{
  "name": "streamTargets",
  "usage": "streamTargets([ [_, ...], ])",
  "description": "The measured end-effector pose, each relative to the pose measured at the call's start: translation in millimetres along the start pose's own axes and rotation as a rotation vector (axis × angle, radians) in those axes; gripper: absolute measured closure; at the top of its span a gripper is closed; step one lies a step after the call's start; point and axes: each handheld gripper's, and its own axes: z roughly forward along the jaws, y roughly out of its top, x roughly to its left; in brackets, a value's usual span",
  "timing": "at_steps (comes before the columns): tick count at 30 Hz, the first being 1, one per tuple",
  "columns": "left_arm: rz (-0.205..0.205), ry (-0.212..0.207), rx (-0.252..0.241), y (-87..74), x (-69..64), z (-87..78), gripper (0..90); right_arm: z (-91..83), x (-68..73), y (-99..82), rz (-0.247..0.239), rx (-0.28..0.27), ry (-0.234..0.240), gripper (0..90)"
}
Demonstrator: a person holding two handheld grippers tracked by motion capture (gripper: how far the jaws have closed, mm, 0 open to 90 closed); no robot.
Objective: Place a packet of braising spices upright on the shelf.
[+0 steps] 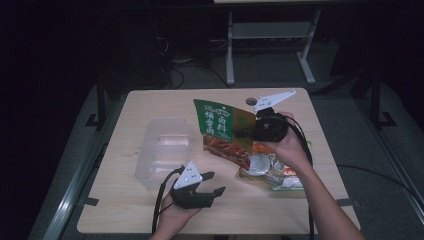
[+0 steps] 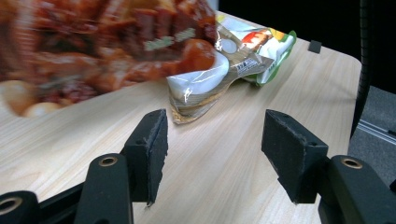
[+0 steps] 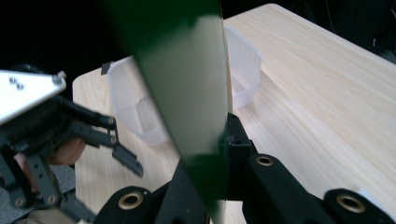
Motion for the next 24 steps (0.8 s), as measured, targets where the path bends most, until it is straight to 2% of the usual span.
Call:
streamTargets([
  [5,0.004,0.000,-0.004,-0.3,-1.0,0.4,40.0,10.1,1.3,14.5,-0.027,0.006,0.019,89.6],
  [12,0.004,-0.007,-0.003,-0.8,-1.4,-1.0,39.6,36.8,4.2,40.4,-0.049,0.003,0.062,89.7],
  [24,0.009,-0.008,0.000,-3.1,2.8,-2.1,38.7,76.4,1.3,81.4,-0.104,0.002,0.082,89.6],
])
